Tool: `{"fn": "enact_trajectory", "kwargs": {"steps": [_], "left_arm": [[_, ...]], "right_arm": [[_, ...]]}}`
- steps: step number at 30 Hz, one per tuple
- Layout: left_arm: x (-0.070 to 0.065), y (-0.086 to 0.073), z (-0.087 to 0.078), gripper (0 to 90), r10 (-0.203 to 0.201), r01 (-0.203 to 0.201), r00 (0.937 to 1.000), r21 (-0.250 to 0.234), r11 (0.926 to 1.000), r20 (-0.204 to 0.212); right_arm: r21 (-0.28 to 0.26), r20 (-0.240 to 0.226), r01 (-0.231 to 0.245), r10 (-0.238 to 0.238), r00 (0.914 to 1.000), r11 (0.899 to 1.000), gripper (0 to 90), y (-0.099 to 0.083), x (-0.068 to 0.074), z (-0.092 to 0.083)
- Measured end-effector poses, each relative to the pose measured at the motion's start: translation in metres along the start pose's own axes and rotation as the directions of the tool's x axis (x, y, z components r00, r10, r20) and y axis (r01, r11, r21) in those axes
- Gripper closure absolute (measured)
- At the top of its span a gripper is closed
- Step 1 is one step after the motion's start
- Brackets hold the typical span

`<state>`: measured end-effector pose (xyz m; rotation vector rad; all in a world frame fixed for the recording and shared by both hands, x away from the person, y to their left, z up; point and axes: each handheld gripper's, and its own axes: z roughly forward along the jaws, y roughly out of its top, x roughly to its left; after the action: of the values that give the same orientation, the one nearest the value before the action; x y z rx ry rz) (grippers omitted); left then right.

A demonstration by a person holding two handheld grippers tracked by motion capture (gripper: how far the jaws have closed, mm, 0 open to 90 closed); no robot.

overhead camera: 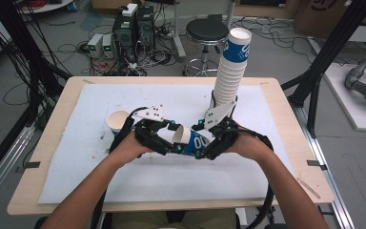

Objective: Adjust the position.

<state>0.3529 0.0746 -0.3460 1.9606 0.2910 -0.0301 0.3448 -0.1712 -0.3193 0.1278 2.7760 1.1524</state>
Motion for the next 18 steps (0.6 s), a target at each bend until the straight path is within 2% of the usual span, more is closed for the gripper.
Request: {"fn": "enact_trajectory", "kwargs": {"steps": [6,11,15,18], "left_arm": [[0.0,0.003,0.001,23.0,0.014,-0.014,0.9999,0.027,0.9995,-0.005],[-0.002,0.006,0.003,23.0,0.044,-0.044,0.999,0.071,0.9966,-0.001],[-0.004,0.007,0.007,23.0,0.048,-0.048,0.9988,0.076,0.9959,0.006],[-0.005,0.007,0.008,22.8,0.052,-0.052,0.9986,0.084,0.9951,0.003]], "right_arm": [[0.032,-0.01,0.021,-0.021,0.9997,0.999,19.4,0.004,-0.001,0.006],[0.08,-0.009,0.022,-0.021,0.9997,0.997,19.4,0.002,-0.002,0.013],[0.096,-0.025,0.017,-0.015,0.9996,0.995,20.2,0.004,0.0,0.017],[0.115,-0.054,0.018,-0.012,0.9985,0.993,25.2,0.004,0.0,0.02]]}}
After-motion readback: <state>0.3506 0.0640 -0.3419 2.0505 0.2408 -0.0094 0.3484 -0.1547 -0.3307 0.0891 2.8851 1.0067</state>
